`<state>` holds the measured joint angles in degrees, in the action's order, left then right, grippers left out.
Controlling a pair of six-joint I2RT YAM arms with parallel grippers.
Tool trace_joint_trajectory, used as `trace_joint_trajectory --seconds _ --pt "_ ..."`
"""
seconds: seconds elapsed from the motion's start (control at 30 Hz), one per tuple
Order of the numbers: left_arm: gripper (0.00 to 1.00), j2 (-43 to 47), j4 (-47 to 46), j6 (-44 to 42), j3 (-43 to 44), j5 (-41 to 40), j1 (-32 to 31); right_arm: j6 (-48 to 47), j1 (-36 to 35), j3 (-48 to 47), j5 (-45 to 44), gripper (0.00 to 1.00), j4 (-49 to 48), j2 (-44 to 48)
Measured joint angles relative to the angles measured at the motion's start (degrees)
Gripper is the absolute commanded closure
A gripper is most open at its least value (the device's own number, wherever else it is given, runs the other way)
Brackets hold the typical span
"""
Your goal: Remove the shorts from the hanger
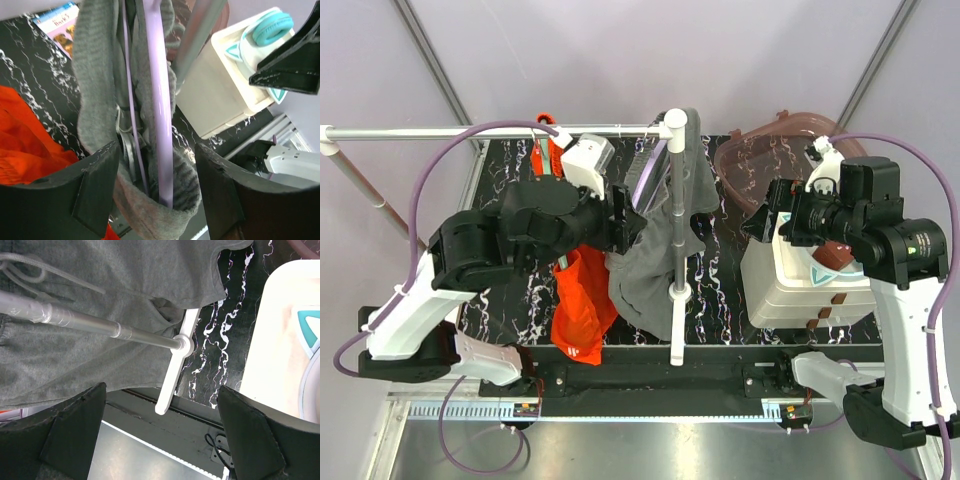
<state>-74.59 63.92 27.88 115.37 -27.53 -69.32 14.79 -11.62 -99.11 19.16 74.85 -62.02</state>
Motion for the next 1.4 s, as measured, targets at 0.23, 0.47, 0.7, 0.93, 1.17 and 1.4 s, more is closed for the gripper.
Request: trace_joint_trajectory --seconds 0.23,0.47,0.7,0.93,1.17,1.4 --pt "0.45 0.68 0.52 2.23 -3.28 1.22 -0.02 1.84 0.00 0.63 0.83 0.00 -0.81 -0.02" --pt "0.69 2.51 -0.24 3.91 -5.42 2.38 -0.02 5.22 -0.02 2.01 2.95 0.00 -2.62 -0.35" --pt "0.96 3.74 -0.87 4.70 -6.91 2.40 -0.02 7.45 -0.02 2.45 4.52 0.00 -3.15 -0.66" --pt "1.00 3.17 0.22 4.87 -5.27 1.79 -0.13 8.20 -0.02 2.43 4.57 0.00 -3.17 -0.68" --pt "1.00 -1.05 3.06 3.37 1.16 0.81 0.39 9.03 -0.02 2.36 4.55 0.00 -3.54 -0.68" --pt "1.00 -2.78 2.43 4.24 3.78 7.02 7.39 13.77 -0.02 1.60 5.42 0.00 -6.80 -0.61"
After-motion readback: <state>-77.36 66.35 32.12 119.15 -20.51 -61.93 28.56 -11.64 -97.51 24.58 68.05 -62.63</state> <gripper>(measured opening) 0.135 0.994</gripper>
